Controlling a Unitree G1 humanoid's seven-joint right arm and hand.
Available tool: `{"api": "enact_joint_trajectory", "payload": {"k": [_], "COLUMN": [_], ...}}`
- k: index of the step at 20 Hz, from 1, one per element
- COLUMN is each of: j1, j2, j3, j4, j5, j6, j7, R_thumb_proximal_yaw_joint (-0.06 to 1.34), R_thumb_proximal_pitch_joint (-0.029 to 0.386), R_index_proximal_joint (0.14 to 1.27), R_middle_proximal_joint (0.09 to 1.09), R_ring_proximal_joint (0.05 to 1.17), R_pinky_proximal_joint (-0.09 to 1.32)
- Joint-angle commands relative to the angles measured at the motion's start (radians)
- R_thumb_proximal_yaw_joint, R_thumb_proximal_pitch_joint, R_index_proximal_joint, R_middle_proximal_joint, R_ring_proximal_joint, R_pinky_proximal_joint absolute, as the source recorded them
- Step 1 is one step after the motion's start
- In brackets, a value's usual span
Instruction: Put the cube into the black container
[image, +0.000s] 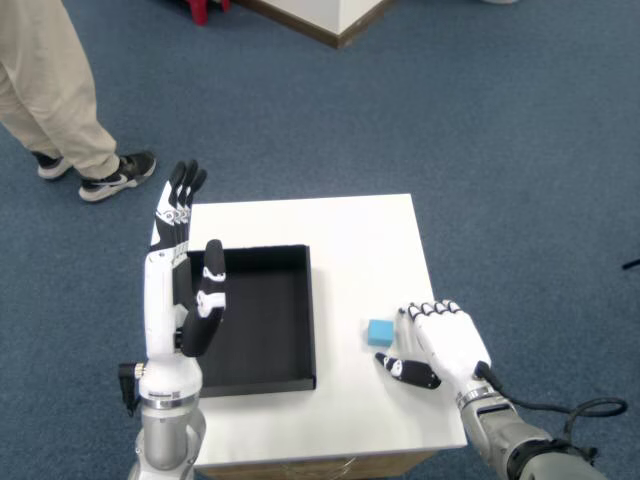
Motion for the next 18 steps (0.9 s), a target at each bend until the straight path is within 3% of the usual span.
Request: {"api": "enact_joint_trajectory", "payload": {"k": [1, 12, 18], "j1": [0.010, 0.006, 0.011], "j2": [0.004, 0.027, 0.034], "j3": [0.029, 0.006, -0.004], "j4": [0.011, 0.002, 0.002], "j5": [-0.044, -0.030, -0.024], "j6": [0.014, -0.029, -0.076], "j7": [0.102, 0.058, 0.038], "R_thumb_proximal_yaw_joint": [0.39, 0.44, 0.55], "R_thumb_proximal_pitch_joint": [-0.002, 0.003, 0.026], "R_index_proximal_joint": [0.36, 0.43, 0.52], "R_middle_proximal_joint": [0.29, 0.30, 0.31], "R_ring_proximal_joint": [0.29, 0.29, 0.29], "R_pinky_proximal_joint": [0.28, 0.26, 0.25]}}
